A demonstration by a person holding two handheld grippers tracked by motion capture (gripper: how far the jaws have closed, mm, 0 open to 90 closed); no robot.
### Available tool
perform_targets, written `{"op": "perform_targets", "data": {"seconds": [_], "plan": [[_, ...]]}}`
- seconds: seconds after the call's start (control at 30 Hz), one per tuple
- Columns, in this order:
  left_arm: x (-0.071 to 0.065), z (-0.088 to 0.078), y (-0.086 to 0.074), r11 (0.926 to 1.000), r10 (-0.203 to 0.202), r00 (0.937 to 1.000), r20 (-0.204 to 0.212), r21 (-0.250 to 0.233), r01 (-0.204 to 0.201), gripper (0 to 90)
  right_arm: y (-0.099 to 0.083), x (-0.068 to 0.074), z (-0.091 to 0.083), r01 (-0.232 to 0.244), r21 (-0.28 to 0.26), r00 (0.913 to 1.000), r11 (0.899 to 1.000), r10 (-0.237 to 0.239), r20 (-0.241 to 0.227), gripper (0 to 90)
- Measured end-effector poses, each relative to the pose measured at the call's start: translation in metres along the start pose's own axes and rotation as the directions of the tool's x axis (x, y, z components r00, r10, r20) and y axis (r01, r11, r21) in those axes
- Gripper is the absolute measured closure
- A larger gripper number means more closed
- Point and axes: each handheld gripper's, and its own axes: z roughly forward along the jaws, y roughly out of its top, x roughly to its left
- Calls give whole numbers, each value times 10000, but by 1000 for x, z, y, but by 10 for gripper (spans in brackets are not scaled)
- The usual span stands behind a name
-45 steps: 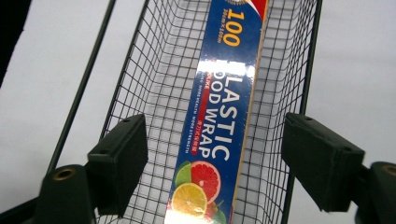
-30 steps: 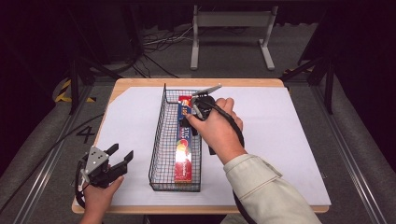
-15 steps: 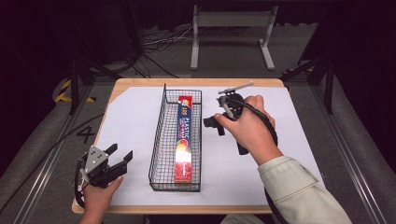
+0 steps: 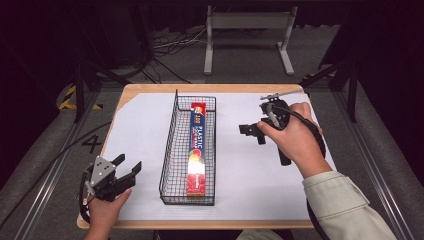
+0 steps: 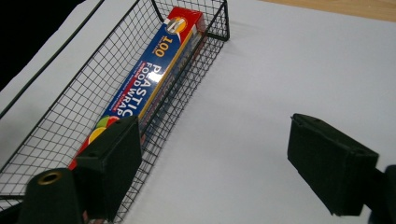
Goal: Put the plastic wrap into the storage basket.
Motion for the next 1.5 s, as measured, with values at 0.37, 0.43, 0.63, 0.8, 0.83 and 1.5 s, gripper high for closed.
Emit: {"op": "perform_targets", "data": {"seconds": [0.37, 0.43, 0.63, 0.8, 0.83, 1.5], "plan": [[-3, -7, -4, 9996, 257, 9997, -46, 69, -257, 359, -33, -38, -4, 1258, -1018, 9917, 9868, -1278, -128, 153], [-2, -8, -5, 9997, 226, 9997, -77, 121, -225, 359, -42, -45, -4, 1251, -1218, 9913, 9846, -1292, -264, 152], [-1, -10, -9, 9997, 152, 9999, -83, 170, -151, 360, -65, -63, -1, 1309, -1527, 9898, 9796, -1379, -362, 152], [-2, -8, -12, 9994, 262, 9996, -79, 226, -261, 360, -87, -76, 2, 1536, -1854, 9851, 9706, -1651, -481, 153], [-2, -7, -12, 9993, 290, 9996, -67, 243, -288, 360, -91, -78, 3, 1534, -1858, 9852, 9705, -1648, -473, 152], [-2, 6, -19, 9979, 434, 9990, 137, 484, -440, 359, -165, -104, 36, 1155, -1669, 9904, 9792, -1262, -555, 147]]}}
